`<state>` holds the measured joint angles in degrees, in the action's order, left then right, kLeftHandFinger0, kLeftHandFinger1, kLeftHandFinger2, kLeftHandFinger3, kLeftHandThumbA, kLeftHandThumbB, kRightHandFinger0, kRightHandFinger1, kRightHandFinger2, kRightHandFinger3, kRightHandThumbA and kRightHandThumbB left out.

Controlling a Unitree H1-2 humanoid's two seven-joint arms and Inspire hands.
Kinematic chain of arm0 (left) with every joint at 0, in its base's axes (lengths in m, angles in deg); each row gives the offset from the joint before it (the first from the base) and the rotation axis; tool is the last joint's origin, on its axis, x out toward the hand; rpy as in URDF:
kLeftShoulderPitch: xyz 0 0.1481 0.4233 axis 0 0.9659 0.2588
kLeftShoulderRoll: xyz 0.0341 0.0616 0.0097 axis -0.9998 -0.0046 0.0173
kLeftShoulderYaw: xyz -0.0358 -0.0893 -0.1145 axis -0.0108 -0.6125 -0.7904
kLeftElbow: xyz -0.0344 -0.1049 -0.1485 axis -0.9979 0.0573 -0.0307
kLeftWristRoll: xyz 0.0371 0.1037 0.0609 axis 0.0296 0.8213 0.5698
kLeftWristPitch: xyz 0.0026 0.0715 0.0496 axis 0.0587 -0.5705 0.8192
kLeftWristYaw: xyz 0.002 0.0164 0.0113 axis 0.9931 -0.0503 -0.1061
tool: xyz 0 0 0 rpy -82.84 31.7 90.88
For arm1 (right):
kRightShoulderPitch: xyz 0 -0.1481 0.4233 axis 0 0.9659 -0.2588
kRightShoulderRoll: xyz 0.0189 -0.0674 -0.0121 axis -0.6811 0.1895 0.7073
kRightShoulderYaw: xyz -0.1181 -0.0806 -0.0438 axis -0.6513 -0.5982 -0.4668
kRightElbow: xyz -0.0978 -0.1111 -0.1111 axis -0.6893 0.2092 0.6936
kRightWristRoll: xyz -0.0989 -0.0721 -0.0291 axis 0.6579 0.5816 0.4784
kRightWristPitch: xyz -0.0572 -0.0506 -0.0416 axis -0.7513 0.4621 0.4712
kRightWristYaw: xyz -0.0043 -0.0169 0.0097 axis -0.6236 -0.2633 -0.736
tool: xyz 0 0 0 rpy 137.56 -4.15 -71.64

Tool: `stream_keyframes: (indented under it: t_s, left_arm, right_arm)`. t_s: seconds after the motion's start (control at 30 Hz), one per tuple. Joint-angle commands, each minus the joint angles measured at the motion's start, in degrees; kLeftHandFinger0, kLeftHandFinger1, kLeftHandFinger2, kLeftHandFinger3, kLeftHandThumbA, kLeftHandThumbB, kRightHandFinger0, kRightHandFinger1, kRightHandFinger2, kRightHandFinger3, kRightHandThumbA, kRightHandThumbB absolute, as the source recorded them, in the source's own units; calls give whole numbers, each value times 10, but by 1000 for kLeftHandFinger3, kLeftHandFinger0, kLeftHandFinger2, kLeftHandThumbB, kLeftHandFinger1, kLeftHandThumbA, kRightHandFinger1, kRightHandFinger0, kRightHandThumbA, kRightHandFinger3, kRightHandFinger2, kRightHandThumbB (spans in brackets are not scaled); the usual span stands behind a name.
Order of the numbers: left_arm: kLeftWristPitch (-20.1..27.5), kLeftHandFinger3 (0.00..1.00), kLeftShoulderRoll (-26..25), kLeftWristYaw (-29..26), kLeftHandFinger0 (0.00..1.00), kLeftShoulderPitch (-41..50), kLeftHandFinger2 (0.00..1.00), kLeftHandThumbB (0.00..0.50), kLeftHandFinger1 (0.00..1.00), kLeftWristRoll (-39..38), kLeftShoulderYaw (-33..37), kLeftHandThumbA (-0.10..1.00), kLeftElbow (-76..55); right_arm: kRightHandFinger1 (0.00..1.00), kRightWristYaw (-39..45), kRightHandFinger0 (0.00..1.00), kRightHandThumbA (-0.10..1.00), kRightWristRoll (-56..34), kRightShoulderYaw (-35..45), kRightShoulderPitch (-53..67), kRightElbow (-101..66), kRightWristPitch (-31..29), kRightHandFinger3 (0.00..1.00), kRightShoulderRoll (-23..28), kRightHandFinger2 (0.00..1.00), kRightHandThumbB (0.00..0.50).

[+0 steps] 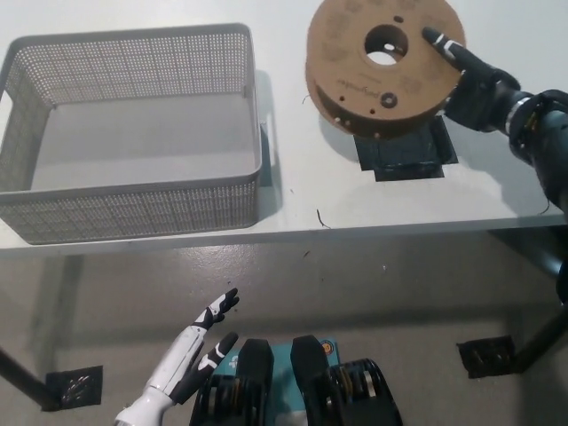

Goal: Use the right hand to pick up a 3d printing filament and place it into a container on the left side

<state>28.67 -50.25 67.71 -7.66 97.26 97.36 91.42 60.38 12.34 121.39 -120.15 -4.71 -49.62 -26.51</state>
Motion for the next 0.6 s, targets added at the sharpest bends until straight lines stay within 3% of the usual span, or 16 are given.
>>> stream_keyframes:
  t_s: [0.0,0.03,0.17,0.23,0.27,0.3,0.33,0.37,0.4,0.43,0.47,0.5,0.57]
  left_arm:
    - [24,1000,-2,2,1000,-6,1000,337,1000,2,-4,1000,-8]
    - [23,1000,-2,3,1000,-6,1000,339,1000,2,-4,1000,-9]
    - [24,1000,-3,1,1000,-5,1000,342,1000,4,-3,1000,-10]
    - [24,1000,-3,2,1000,-3,1000,336,1000,1,-1,1000,-11]
    - [24,1000,-3,2,1000,-3,1000,335,1000,2,-1,1000,-11]
    - [24,1000,-3,4,1000,-3,1000,337,1000,1,-1,1000,-12]
    - [24,1000,-2,6,1000,-1,1000,339,1000,1,-2,1000,-13]
    - [24,1000,-2,6,1000,0,1000,347,1000,0,-1,1000,-13]
    - [24,1000,-2,6,1000,0,1000,347,1000,-1,0,1000,-13]
    - [24,1000,-2,8,1000,1,1000,350,1000,-1,0,1000,-13]
    - [23,1000,-2,9,1000,2,1000,353,1000,-2,0,1000,-14]
    - [22,1000,-2,10,1000,2,1000,355,1000,-4,-1,1000,-15]
    - [21,1000,-2,11,1000,3,1000,357,1000,-2,-1,1000,-16]
  right_arm:
    - [0,17,0,-100,-41,-8,-71,-18,3,512,-5,431,96]
    - [2,19,0,-100,-42,-10,-81,-18,7,578,-10,465,113]
    - [76,1,0,-100,-45,-18,-102,-22,-5,618,-26,566,113]
    - [119,-4,0,-100,-49,-18,-115,-22,-3,738,-35,566,115]
    - [122,-6,0,-100,-50,-18,-117,-22,-2,744,-36,567,116]
    - [134,-9,0,-100,-50,-20,-122,-22,-3,870,-40,584,113]
    - [155,-10,0,-100,-50,-21,-128,-21,-2,872,-45,600,103]
    - [177,-17,0,-100,-51,-21,-133,-21,-1,799,-49,607,122]
    - [193,-21,0,-100,-52,-20,-137,-21,1,813,-53,618,140]
    - [197,-20,0,-100,-54,-19,-141,-21,-1,677,-57,639,131]
    - [202,-17,0,-100,-55,-20,-145,-21,-5,645,-61,642,125]
    - [217,-22,0,-100,-56,-19,-148,-21,-4,719,-64,646,139]
    - [214,-28,0,-100,-57,-19,-154,-21,-2,735,-68,660,145]
